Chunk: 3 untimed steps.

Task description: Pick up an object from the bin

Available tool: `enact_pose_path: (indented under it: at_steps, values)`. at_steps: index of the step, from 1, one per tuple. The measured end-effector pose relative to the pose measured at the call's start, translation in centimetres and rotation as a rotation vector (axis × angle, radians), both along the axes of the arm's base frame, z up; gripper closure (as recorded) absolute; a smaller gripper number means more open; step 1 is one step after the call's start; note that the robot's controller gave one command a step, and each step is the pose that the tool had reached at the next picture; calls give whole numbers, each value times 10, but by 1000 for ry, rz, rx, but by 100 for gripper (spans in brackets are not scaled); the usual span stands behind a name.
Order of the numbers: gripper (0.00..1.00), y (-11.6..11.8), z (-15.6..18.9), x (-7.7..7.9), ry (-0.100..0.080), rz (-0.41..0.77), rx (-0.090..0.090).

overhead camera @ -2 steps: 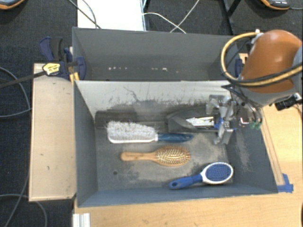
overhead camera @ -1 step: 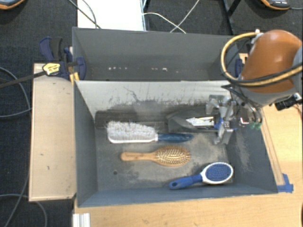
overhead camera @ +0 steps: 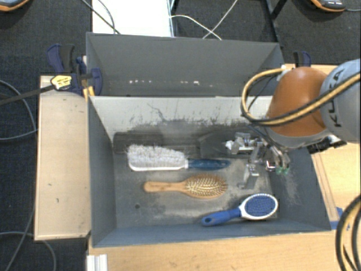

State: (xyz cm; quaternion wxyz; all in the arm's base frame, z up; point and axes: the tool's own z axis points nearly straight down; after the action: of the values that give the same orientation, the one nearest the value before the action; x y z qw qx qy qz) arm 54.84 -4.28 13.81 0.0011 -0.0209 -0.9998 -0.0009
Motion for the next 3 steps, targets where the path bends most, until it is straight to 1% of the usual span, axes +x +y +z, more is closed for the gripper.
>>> enact_pose_path:
  at_steps: [1,2,3]
  values:
    - [0,17,17,6,-19,25,-2]
    - [0,23,0,-14,-25,1,-4]
    - [0,37,7,-28,-26,71,-5]
